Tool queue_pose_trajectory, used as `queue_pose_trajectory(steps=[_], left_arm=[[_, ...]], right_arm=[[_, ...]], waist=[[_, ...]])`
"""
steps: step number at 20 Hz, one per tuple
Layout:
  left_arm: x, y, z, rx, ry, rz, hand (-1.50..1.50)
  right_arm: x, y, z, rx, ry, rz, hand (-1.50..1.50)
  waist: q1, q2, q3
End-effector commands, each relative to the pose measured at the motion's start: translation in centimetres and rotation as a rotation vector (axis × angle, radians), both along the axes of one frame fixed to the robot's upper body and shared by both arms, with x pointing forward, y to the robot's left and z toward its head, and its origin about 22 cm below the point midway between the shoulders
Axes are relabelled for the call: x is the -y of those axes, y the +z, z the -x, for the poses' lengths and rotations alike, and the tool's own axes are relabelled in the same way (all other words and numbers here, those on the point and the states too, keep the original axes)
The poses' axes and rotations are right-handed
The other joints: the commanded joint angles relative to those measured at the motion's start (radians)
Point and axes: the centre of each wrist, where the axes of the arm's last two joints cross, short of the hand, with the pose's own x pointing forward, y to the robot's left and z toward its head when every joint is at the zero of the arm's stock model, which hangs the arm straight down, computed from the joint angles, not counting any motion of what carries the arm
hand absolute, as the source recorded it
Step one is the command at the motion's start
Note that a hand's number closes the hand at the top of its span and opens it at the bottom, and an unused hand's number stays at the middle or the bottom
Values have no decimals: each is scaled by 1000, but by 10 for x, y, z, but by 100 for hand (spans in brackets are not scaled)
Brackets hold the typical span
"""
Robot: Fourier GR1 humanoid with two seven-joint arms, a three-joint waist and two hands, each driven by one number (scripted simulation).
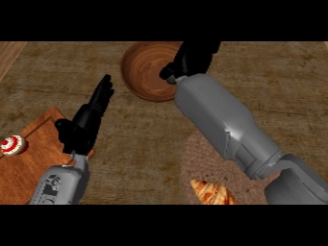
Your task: Pick the squash from the placemat and place it in the bowl
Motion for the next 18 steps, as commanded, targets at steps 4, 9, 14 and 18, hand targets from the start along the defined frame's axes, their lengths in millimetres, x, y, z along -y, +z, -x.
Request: queue_pose_trajectory(steps=[4,9,14,18], left_arm=[[-5,-16,7,-2,13,5,0],[2,1,-5,-15,13,-4,0],[-19,-20,7,-14,59,-2,0],[-36,-10,13,-29,76,6,0]], right_arm=[[0,-12,10,206,66,-145,-150],[-14,25,2,386,61,-178,-150],[-16,22,11,412,11,-328,-150],[-16,17,24,405,34,-423,-150]], waist=[[-12,-4,0],[-20,-7,0],[-50,-19,-1],[-70,-27,0]])
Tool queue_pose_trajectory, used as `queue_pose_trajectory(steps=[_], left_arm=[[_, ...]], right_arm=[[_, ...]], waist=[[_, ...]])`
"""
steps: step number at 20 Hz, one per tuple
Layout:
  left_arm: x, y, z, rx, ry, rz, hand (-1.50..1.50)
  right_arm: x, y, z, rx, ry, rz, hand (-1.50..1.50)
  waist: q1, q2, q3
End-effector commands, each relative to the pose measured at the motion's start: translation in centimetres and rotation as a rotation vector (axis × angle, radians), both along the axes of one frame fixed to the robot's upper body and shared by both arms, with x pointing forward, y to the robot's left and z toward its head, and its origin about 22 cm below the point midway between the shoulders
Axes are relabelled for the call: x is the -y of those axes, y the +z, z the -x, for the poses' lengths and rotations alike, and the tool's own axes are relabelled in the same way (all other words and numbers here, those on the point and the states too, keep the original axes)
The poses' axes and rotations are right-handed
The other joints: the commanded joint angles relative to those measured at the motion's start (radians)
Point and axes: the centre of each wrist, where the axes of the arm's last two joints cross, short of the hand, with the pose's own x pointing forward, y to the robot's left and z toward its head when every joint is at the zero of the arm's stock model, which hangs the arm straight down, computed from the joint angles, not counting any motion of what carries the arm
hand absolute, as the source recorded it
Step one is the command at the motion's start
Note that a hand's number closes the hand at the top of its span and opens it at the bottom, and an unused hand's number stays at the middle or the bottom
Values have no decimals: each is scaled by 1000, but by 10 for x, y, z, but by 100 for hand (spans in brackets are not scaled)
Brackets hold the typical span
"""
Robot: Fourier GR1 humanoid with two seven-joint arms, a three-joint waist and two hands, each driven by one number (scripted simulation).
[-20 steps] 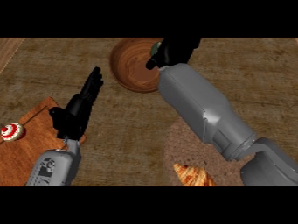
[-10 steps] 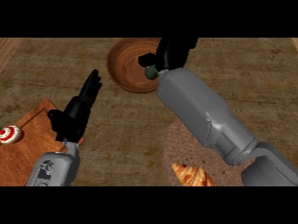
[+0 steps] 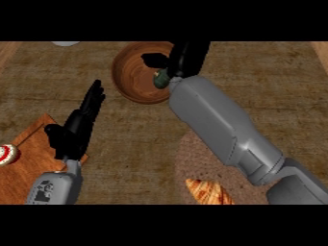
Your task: Pick the squash from the placemat and place it in the bowl
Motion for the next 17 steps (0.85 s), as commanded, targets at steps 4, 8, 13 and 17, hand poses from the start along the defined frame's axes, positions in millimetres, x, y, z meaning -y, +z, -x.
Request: queue_pose_trajectory(steps=[4,8,13,17], left_arm=[[-4,-2,7,-14,12,-5,0],[-29,-5,-3,-18,44,18,0],[5,0,12,-11,44,2,0],[-4,6,10,-9,37,0,0]], right_arm=[[-4,-16,29,49,31,-200,-150],[4,-28,51,78,100,-215,-150],[10,-45,77,45,165,-224,-150],[8,-44,87,72,152,-225,-150]], waist=[[-24,-5,1],[-46,-8,0],[-45,-9,0],[-41,-9,0]])
